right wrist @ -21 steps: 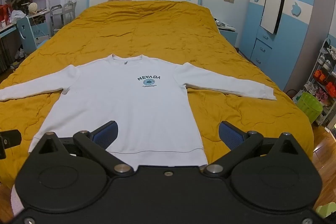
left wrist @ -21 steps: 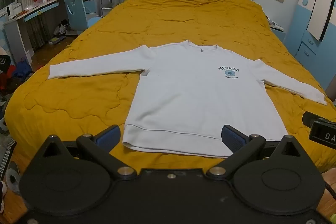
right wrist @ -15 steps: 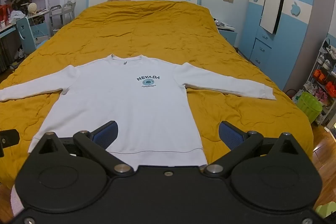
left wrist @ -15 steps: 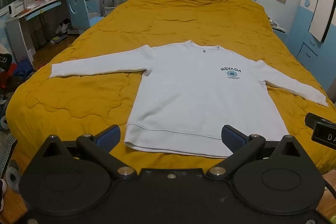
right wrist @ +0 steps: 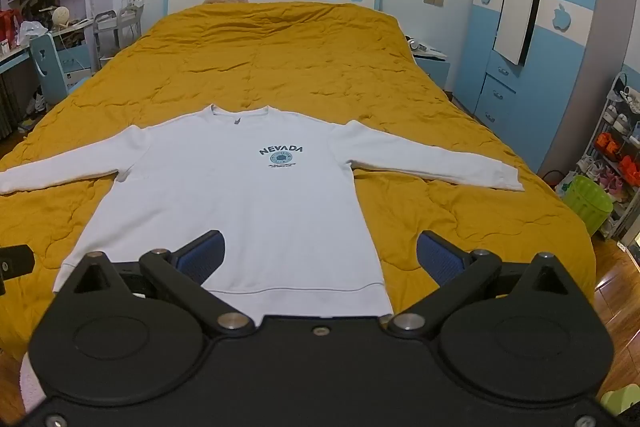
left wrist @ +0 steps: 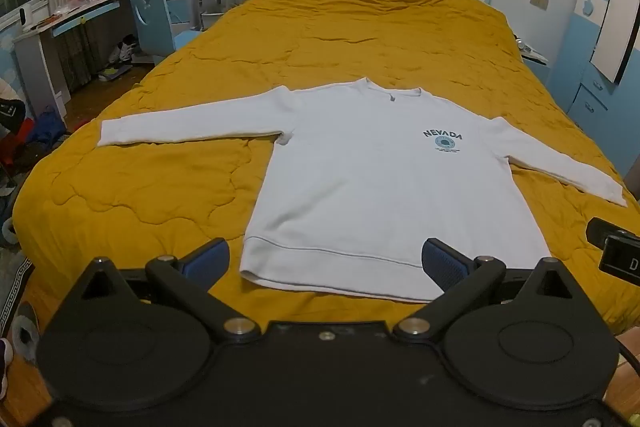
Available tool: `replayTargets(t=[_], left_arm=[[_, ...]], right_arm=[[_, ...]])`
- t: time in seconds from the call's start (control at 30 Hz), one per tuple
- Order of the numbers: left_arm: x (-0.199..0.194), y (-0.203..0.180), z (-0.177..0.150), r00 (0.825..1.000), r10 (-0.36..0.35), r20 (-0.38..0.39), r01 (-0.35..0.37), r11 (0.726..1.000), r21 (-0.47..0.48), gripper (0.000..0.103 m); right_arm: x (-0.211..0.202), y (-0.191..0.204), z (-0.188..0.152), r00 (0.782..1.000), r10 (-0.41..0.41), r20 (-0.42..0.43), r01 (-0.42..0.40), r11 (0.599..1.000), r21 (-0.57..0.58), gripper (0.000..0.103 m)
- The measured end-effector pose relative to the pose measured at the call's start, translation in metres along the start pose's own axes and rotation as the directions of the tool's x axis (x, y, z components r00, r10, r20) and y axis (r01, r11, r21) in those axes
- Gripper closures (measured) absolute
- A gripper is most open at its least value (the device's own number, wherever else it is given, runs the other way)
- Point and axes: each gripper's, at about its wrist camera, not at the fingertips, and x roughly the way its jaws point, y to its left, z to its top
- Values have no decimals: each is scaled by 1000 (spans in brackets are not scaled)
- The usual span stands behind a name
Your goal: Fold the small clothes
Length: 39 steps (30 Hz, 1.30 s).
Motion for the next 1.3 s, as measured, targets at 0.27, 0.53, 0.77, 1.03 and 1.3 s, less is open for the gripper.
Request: replayTargets(t=[0.27, 0.53, 0.77, 1.03, 1.3], left_arm=[[-1, -1, 1, 1000, 6, -5, -6, 1000, -8, 0], [-1, -3, 1, 1000, 7, -7, -7, 1000, -10, 0], [1, -2, 1, 1000, 6, -9, -6, 1000, -9, 0], [2, -1, 1, 1000, 9, -11, -9, 1000, -11, 0], [3, -1, 1, 1000, 10, -11, -10, 1000, -10, 0]], right_arm=[[0, -3, -1, 1000, 1, 0, -1, 1000, 1, 0], [0, -3, 0, 1000, 1, 0, -1, 1000, -1, 0], [0, -3, -1, 1000, 1, -1, -1, 1000, -1, 0], [0, -5, 0, 1000, 3, -3, -3, 1000, -1, 0], [1, -3, 0, 1000, 3, -4, -3, 1000, -2, 0]])
